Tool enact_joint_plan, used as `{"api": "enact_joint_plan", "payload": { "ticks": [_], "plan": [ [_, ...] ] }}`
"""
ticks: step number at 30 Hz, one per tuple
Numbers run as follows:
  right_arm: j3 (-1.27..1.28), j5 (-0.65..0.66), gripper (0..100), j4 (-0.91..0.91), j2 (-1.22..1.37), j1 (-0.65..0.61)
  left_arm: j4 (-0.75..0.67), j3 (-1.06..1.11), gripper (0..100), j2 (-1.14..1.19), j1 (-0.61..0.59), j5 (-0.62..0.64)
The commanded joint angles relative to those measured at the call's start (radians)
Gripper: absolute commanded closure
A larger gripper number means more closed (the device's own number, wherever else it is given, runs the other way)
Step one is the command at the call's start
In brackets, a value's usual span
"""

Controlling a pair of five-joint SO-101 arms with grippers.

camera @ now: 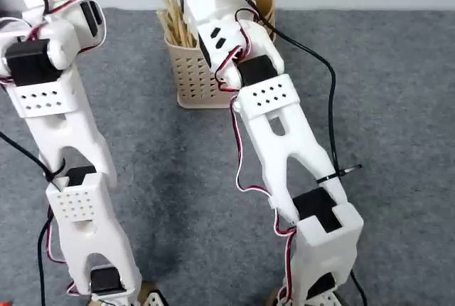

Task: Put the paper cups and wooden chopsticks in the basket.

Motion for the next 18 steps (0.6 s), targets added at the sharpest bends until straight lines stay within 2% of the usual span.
{"api": "enact_joint_plan", "payload": {
  "ticks": [1,6,18],
  "plan": [
    [-0.057,-0.008,99.1,-0.019,-0.013,0.007,0.021,-0.004,90,-0.011,-0.009,-0.003],
    [-0.057,-0.058,99.1,-0.019,0.024,0.007,0.021,-0.004,90,-0.011,-0.009,-0.003],
    [-0.057,-0.055,99.1,-0.019,0.105,0.008,0.021,-0.004,90,-0.011,-0.009,-0.003]
  ]
}}
